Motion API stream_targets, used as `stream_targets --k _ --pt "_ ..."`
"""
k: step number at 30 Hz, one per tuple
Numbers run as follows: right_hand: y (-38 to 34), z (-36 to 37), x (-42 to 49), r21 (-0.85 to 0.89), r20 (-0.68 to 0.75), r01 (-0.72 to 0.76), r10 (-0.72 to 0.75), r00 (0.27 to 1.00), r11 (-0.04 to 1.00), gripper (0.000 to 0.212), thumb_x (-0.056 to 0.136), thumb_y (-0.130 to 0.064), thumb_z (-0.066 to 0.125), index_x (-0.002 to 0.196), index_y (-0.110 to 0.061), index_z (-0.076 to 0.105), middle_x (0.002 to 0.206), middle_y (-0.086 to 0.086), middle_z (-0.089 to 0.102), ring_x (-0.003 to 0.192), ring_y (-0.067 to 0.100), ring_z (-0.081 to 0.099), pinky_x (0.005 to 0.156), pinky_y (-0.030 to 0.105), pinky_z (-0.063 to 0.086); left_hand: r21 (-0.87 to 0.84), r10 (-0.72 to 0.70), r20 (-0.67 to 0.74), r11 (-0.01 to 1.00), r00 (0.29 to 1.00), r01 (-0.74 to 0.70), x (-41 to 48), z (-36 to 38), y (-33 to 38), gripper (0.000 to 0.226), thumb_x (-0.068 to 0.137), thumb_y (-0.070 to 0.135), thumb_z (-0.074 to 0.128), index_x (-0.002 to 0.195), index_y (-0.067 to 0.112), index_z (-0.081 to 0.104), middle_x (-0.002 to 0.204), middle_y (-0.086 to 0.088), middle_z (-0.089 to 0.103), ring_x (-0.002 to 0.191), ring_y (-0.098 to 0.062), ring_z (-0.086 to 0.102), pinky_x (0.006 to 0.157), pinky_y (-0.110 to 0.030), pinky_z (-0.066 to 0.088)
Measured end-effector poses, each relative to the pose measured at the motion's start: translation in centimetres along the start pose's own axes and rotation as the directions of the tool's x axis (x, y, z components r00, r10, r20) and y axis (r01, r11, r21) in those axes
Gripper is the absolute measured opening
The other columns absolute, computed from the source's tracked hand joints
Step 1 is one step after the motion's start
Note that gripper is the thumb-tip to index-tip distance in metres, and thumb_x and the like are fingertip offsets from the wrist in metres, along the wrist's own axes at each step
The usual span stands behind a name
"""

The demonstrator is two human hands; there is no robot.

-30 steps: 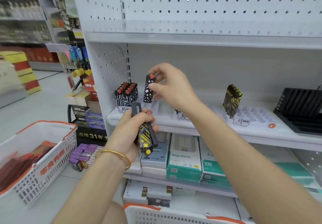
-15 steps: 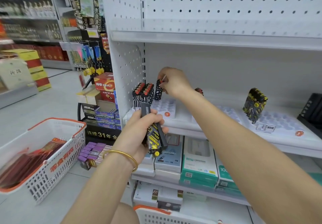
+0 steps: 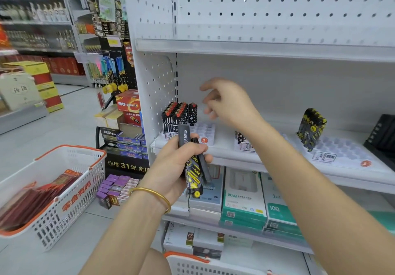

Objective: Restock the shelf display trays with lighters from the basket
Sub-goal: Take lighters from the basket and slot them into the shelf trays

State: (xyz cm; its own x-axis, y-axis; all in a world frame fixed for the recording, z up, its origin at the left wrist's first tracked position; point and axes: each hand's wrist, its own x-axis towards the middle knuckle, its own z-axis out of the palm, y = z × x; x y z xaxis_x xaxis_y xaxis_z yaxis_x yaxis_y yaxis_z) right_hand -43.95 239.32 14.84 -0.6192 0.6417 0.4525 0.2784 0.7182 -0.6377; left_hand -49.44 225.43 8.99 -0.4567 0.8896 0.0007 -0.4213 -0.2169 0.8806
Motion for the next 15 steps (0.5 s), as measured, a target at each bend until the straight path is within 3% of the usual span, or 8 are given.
stream_targets --k 2,5,8,11,15 --pt "-0.2 -1.3 -3.4 0.140 0.032 -0.035 0.031 0.999 0.990 0.031 0.087 0.009 0.043 0.102 -0.014 0.057 0.085 0.018 0.062 0.058 0.018 0.063 0.056 0.034 0.058 -0.032 0.027 -0.001 0.999 1.000 -0.027 -0.1 0.6 -0.1 0.016 0.087 -0.002 0.054 0.096 0.011 0.054 0.072 -0.006 0.058 0.052 -0.014 0.061 0.046 -0.020 0.048" --pt "0.3 -2.8 -8.2 0.301 0.202 -0.172 0.113 0.973 0.938 0.006 0.093 -0.006 0.052 0.091 -0.011 0.054 0.075 0.014 0.061 0.055 0.021 0.062 0.051 0.036 0.055 -0.064 0.053 0.010 0.997 0.999 -0.052 -0.3 2.0 -0.6 0.016 0.087 0.000 0.054 0.095 0.013 0.054 0.072 -0.005 0.059 0.052 -0.013 0.061 0.047 -0.022 0.049" --pt "1.1 -3.7 -11.2 0.397 0.363 -0.312 0.165 0.917 0.863 0.016 0.090 -0.021 0.058 0.097 -0.009 0.052 0.070 0.006 0.063 0.056 0.020 0.064 0.053 0.033 0.057 -0.083 0.055 0.039 0.995 0.998 -0.051 -0.5 3.7 -1.4 0.016 0.089 0.002 0.053 0.093 0.017 0.052 0.062 -0.004 0.058 0.051 -0.015 0.059 0.055 -0.032 0.051" --pt "2.1 -4.7 -12.8 0.460 0.332 -0.330 0.185 0.925 0.824 0.028 0.084 -0.008 0.065 0.107 -0.006 0.049 0.064 0.003 0.059 0.052 0.018 0.063 0.053 0.031 0.057 -0.086 0.056 0.048 0.995 0.997 -0.052 -0.5 5.5 -2.4 0.017 0.089 0.002 0.052 0.093 0.018 0.052 0.064 -0.005 0.059 0.057 -0.015 0.059 0.063 -0.038 0.048" --pt "3.7 -6.8 -14.0 0.426 0.215 -0.301 0.228 0.950 0.853 0.033 0.077 -0.005 0.072 0.105 -0.009 0.055 0.065 0.002 0.059 0.059 0.025 0.060 0.056 0.032 0.053 -0.057 0.091 0.038 0.994 0.995 -0.089 -0.4 7.2 -3.6 0.017 0.090 0.001 0.051 0.090 0.017 0.053 0.074 -0.002 0.068 0.071 -0.015 0.063 0.060 -0.032 0.046"
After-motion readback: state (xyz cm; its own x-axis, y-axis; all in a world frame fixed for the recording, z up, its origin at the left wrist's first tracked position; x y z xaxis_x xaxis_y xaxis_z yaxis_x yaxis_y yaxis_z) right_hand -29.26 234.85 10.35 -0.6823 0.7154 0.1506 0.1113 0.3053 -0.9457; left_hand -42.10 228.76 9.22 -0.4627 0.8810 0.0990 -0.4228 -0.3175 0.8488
